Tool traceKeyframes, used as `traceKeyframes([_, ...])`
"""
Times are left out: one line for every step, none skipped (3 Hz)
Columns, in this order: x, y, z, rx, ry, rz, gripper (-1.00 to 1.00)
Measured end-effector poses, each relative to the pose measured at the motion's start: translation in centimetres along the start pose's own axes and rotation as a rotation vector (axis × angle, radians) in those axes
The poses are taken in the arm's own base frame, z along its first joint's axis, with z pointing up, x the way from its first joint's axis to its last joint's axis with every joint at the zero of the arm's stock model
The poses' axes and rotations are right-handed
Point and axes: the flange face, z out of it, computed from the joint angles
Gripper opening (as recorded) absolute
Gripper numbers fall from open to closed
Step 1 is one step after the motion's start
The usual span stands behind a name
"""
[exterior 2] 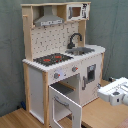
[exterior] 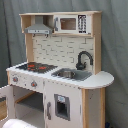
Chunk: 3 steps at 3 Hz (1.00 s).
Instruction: Play with the kitchen
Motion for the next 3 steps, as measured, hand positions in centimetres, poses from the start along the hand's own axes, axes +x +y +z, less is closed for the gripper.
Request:
traceKeyframes([1.6,-0.7,-0.4,-0.049,0.0,0.043,1.0])
traceKeyframes([2.7,-1.8,0.1,-0.07,-0.006,0.096,1.0])
traceKeyframes([3.4,-3.0,1.4,-0.083,-0.012,0.155,1.0])
